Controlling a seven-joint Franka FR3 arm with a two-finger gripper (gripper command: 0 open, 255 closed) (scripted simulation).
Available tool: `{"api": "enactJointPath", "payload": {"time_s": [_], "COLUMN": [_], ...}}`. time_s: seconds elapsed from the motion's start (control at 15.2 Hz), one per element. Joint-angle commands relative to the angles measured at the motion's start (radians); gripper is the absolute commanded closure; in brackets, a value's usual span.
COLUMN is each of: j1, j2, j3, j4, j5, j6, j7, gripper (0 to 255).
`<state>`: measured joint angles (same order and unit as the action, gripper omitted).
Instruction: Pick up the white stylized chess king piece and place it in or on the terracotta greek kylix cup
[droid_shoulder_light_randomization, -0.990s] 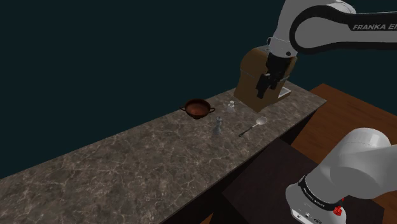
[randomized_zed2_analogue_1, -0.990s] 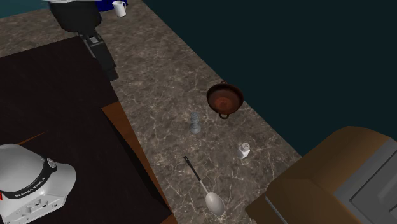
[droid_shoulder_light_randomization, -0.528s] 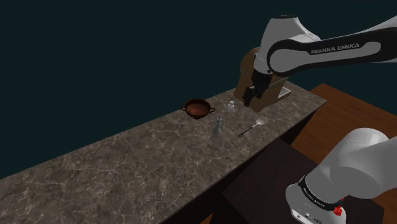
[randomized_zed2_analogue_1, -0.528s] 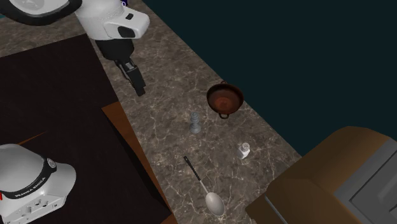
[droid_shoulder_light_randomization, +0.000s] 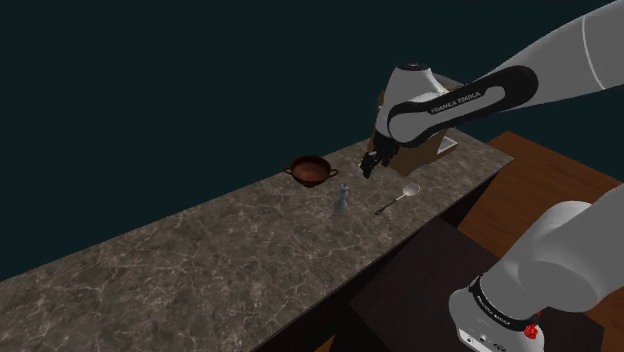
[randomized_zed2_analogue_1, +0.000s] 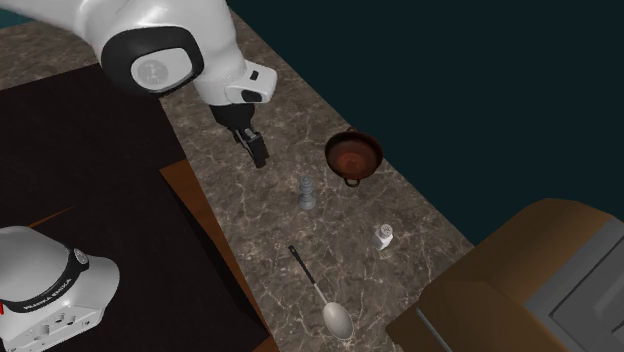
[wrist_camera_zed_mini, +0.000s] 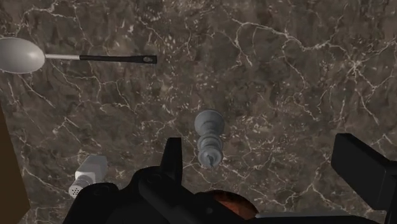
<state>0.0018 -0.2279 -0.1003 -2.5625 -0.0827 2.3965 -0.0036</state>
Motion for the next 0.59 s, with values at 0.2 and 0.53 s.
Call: {"api": "enactJointPath", "payload": {"time_s": [0.2, 0.53], "j1": [-0.002, -0.01], "j2": [0.207, 0.418], "j3": [-0.013, -0.011], "j4": [0.057, 0.152], "j5": [0.018, 0.057], "j6": [0.177, 0.317], "j7": [-0.015, -0.04], "gripper": [0, 0]}}
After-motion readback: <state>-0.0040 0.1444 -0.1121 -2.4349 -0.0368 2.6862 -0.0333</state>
